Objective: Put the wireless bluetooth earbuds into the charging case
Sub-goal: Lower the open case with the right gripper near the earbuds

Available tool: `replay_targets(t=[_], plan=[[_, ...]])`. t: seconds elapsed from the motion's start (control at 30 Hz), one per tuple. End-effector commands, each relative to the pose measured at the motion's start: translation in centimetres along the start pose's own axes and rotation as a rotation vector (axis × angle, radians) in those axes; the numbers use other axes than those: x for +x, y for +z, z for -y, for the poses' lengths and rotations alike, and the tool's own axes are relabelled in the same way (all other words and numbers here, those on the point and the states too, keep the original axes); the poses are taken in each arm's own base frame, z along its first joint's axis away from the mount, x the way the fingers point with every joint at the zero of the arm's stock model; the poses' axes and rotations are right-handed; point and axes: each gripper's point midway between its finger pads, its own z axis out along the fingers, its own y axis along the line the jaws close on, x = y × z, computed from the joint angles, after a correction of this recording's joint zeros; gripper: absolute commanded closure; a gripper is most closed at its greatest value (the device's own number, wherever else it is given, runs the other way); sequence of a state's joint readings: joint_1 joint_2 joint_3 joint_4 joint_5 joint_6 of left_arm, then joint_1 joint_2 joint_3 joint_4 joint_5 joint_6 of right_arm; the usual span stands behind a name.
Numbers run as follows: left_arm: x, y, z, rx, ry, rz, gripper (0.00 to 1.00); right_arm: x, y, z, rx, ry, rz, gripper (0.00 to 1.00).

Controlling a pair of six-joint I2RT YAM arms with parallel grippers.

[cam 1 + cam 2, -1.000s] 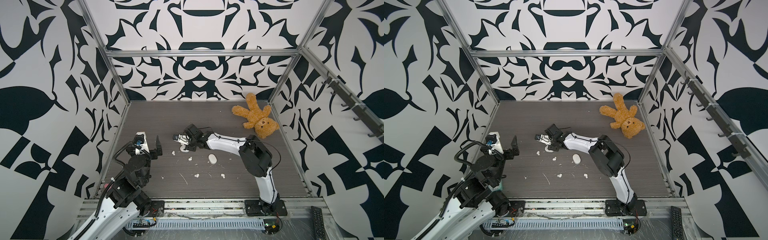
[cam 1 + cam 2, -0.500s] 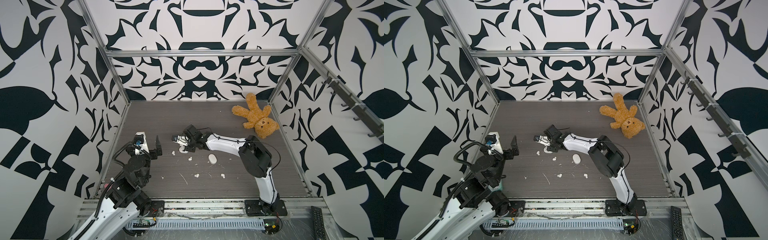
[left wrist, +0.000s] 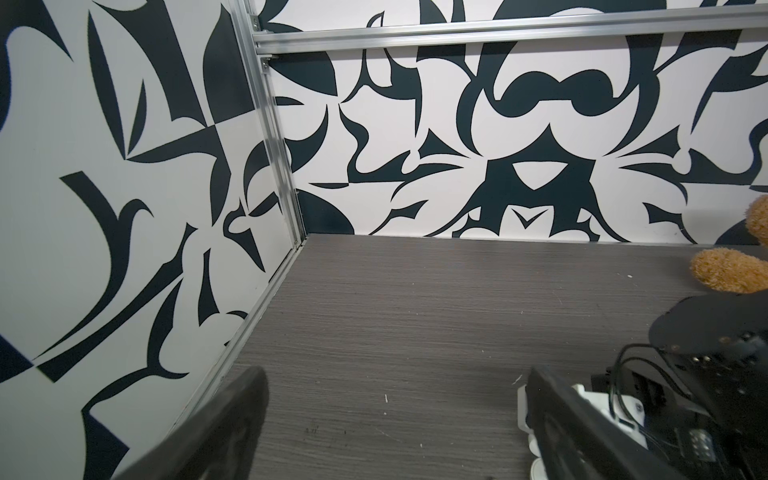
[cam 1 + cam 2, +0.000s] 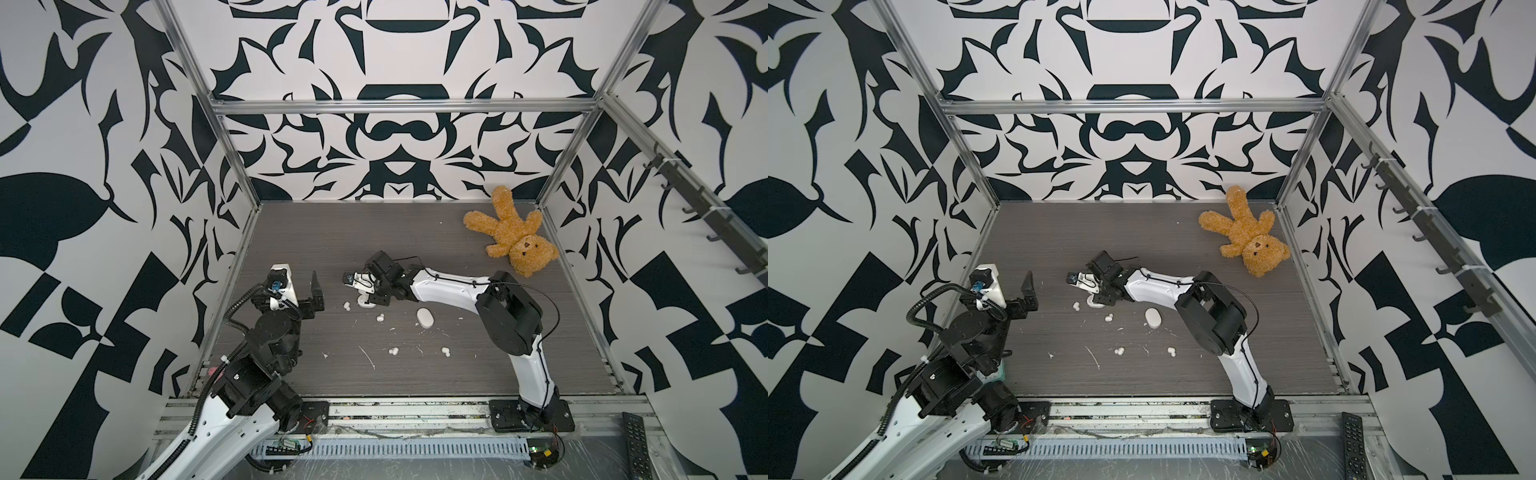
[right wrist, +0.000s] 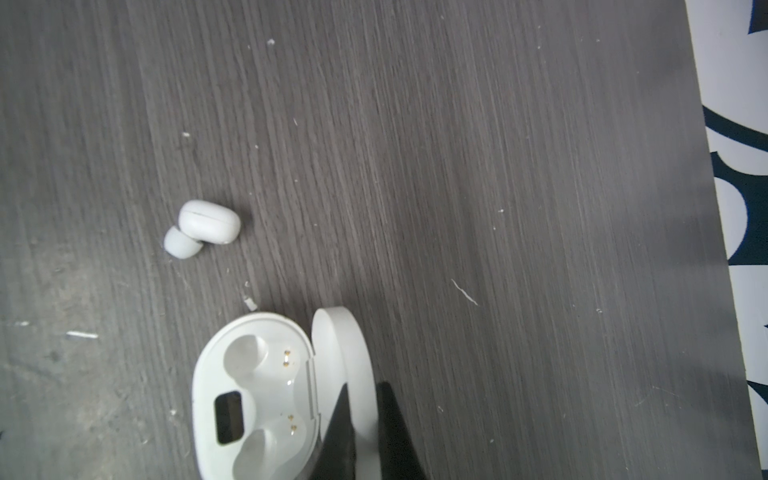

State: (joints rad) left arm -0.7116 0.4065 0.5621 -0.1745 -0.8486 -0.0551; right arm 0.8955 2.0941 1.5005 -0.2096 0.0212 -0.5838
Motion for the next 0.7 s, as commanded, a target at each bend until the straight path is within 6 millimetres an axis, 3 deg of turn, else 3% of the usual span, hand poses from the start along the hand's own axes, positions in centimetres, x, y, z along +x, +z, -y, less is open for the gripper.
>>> replay_targets(t=[0.0, 0.2, 0.67], plan=[[-0.07, 0.01, -0.2, -0.008, -0.017, 0.019, 0.01, -0.86, -0.05, 0.2, 0.016, -0.011, 0.024, 0.91], [-0.1, 0.01, -0.2, -0.008, -0.018, 0.02, 0.01, -0.74, 0.08, 0.1, 0.018, -0.015, 0.022, 0.89], [-0.12, 0.02, -0.22, -0.01, -0.018, 0.022, 0.01, -1.11, -0.48, 0.35, 0.023, -0.015, 0.033, 0.69]])
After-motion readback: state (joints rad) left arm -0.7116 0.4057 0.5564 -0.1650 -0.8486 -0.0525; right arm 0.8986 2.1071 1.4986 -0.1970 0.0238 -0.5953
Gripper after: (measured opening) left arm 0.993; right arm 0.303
